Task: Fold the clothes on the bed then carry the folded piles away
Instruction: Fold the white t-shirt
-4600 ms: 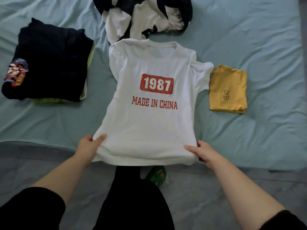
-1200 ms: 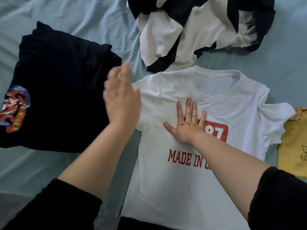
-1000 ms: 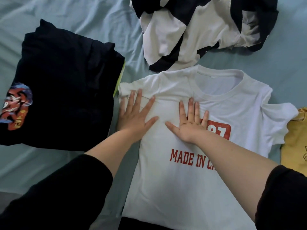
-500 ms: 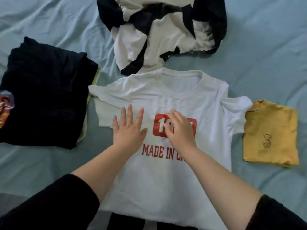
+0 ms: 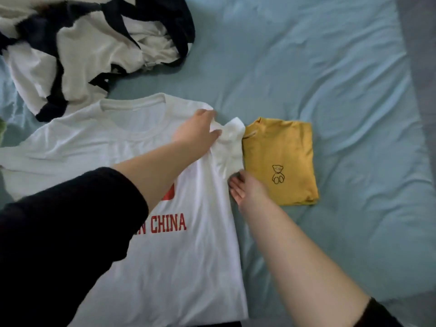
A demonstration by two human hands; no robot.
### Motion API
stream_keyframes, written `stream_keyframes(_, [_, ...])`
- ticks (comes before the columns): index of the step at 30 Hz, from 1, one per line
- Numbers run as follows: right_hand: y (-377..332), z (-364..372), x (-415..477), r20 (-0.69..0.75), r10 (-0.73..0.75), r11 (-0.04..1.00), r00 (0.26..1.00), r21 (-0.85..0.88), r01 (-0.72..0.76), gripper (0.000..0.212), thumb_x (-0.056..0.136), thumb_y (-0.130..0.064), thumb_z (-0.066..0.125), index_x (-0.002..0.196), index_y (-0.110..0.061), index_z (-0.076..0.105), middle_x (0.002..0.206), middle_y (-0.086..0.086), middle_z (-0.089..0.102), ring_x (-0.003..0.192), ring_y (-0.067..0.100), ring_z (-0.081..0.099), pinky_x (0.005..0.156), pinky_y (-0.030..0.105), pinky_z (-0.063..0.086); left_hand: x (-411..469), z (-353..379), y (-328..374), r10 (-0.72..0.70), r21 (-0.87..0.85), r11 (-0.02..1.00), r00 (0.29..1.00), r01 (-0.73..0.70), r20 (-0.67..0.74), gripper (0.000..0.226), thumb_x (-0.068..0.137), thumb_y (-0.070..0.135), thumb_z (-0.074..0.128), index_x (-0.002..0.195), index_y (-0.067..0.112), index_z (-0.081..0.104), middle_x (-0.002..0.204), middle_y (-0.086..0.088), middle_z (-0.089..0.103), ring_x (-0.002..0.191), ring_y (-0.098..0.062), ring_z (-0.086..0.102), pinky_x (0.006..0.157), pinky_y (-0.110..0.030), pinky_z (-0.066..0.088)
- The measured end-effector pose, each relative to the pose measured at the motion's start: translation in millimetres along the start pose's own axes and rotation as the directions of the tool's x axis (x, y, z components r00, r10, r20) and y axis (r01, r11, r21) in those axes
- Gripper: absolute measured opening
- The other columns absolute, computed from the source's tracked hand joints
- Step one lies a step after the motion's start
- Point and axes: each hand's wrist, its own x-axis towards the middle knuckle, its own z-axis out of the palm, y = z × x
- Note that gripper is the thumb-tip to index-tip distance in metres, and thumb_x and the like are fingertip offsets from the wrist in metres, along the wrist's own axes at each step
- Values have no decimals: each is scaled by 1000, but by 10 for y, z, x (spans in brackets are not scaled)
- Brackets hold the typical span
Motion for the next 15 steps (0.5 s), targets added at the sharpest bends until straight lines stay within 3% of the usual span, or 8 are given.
stream_keyframes(2, [-26, 29, 97, 45, 35, 995, 998, 88, -39, 23, 95, -23, 58, 110, -5, 61, 122, 14, 64, 109, 25, 63, 90, 30, 49, 255, 18, 121, -2, 91, 996, 1000, 0, 26, 52, 89, 41, 59, 135, 21, 48, 139, -2, 44, 122, -24, 49, 96, -34, 40])
stream_keyframes(5, [-47, 81, 126, 115, 44, 998, 992, 44, -49, 19, 88, -27, 68, 85, -10, 61, 75, 3, 61, 64, 14, 58, 58, 22, 47, 478, 60, 255, -56, 192, 981, 988, 27, 147, 50, 80, 44, 69, 121, 18, 57, 119, -3, 58, 105, -25, 57, 84, -33, 47])
stream_keyframes(7, [-78, 73, 106, 146, -2, 999, 989, -44, 8, 18, 87, -25, 69, 82, -11, 58, 59, 0, 49, 50, 12, 45, 48, 23, 38, 548, 84, 327, -101, 225, 973, 972, 52, 212, 41, 78, 36, 72, 110, 13, 60, 108, -6, 64, 96, -26, 60, 78, -32, 48])
stream_keyframes(9, [-118, 27, 78, 156, -145, 979, 977, -119, 164, 15, 88, -22, 66, 81, -15, 56, 50, -4, 48, 40, 8, 42, 45, 23, 37, 586, 82, 399, -120, 231, 972, 951, 54, 286, 27, 79, 29, 70, 98, 10, 65, 94, -7, 66, 85, -25, 59, 72, -29, 48])
stream_keyframes(12, [-191, -100, 27, 147, -442, 832, 885, -302, 465, 16, 90, -24, 61, 79, -19, 50, 56, -6, 53, 48, 9, 48, 53, 23, 41, 624, -13, 509, -82, 6, 997, 969, 82, 232, 11, 81, 28, 69, 82, 19, 62, 76, 4, 59, 69, -16, 56, 58, -22, 45])
stream_keyframes(15, [-226, -263, 38, 159, -591, 680, 791, -429, 594, 14, 92, -27, 57, 84, -22, 46, 75, 4, 62, 68, 17, 61, 62, 24, 46, 650, -76, 715, 14, -384, 920, 970, 82, 243, 9, 84, 16, 69, 89, 19, 62, 84, 3, 62, 63, -8, 60, 56, -16, 51])
